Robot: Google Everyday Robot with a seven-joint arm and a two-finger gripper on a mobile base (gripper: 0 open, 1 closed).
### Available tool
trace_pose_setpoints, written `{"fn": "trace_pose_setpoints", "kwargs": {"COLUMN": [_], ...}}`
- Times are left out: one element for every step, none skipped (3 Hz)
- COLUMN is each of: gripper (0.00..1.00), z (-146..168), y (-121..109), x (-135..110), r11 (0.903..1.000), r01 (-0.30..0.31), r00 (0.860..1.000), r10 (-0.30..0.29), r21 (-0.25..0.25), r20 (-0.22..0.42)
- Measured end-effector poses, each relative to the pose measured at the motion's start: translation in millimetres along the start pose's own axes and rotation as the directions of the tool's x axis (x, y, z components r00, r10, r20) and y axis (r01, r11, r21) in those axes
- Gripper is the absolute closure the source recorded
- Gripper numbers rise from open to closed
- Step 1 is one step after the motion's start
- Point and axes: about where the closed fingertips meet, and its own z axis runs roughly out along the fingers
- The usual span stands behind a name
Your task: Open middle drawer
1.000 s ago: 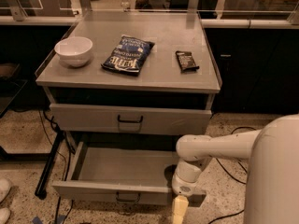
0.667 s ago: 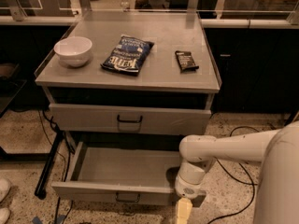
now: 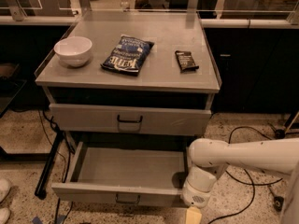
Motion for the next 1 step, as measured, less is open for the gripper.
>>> {"fn": "trace_pose_setpoints", "kwargs": {"gripper": [0.00], "z": [0.1], "y": [0.3], "x": [0.1], "r11": [1.0000], "r01": [0.000], "r00": [1.000], "r10": [0.000], "r21": [-0.001], "r20": [0.001]}}
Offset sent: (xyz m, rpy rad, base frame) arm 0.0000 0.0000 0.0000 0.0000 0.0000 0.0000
